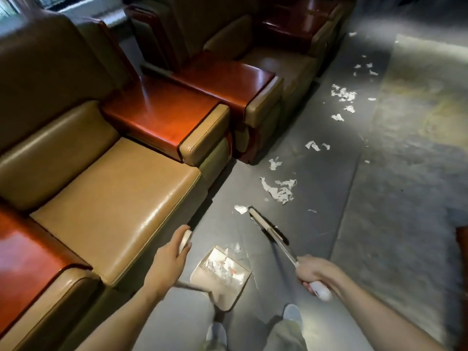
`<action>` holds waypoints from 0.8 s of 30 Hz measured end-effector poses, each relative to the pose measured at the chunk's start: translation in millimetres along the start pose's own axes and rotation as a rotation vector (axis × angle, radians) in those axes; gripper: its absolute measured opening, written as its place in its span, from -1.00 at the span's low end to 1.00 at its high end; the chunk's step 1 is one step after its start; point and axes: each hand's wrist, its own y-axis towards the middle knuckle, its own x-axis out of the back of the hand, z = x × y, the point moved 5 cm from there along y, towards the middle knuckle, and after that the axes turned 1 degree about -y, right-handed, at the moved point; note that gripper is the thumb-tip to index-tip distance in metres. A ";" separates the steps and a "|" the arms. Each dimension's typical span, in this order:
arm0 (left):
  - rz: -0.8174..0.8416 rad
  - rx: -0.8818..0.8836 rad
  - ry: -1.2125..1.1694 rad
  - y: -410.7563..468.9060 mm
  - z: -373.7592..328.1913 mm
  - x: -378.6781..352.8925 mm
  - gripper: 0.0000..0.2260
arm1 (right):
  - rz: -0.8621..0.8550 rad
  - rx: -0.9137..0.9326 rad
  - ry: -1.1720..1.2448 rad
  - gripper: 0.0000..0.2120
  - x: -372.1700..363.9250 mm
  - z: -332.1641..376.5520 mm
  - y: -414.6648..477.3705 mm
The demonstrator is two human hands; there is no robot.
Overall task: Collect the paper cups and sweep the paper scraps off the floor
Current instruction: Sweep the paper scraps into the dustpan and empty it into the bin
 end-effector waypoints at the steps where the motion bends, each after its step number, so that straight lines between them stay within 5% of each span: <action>1: -0.001 -0.008 -0.006 6.3 0.6 0.6 -0.63 | 0.018 0.008 -0.018 -0.77 -10.1 7.8 -6.4; 6: 0.044 -0.038 -0.078 31.0 -6.7 -4.0 -0.64 | 0.184 0.043 -0.060 -0.79 -40.0 40.2 -50.2; 13: 0.076 -0.120 -0.031 47.9 -9.9 -0.9 -0.63 | 0.296 -0.093 0.401 -0.78 -6.7 32.4 -102.6; 17: 0.090 -0.087 -0.039 39.9 -4.1 3.0 -0.61 | 0.201 -0.112 0.548 -0.47 13.7 18.6 -106.2; 24: 0.006 -0.019 -0.064 14.4 6.0 15.0 -0.59 | 0.134 -0.111 0.660 -0.53 55.0 17.1 -61.4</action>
